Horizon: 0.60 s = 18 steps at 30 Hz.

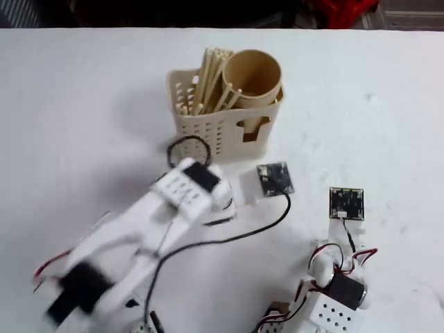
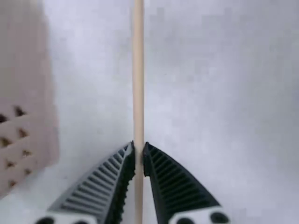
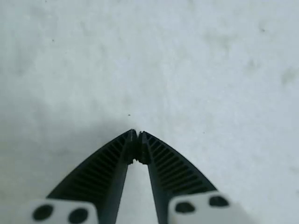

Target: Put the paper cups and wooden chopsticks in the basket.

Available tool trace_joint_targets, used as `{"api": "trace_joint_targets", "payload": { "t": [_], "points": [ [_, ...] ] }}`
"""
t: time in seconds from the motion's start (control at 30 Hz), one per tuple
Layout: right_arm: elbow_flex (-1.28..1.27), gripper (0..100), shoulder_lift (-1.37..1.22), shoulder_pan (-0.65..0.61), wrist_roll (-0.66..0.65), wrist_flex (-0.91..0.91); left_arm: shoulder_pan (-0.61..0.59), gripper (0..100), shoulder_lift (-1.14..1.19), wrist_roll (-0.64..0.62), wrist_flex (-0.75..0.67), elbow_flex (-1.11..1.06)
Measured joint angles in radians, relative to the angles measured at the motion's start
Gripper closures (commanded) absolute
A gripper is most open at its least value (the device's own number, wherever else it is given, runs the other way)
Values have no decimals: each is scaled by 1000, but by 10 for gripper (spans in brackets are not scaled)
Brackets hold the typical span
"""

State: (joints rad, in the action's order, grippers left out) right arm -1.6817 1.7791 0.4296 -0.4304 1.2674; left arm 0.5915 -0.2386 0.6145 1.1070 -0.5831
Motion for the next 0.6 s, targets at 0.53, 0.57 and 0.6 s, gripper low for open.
{"api": "trace_joint_targets", "payload": {
  "t": [0.53, 0.57, 0.6],
  "points": [
    [0, 981, 0, 0, 0, 0, -126, 980, -637, -304, -338, 233],
    [0, 981, 0, 0, 0, 0, -130, 979, -629, -321, -402, 235],
    [0, 981, 0, 0, 0, 0, -135, 975, -617, -336, -460, 236]
  ]
}}
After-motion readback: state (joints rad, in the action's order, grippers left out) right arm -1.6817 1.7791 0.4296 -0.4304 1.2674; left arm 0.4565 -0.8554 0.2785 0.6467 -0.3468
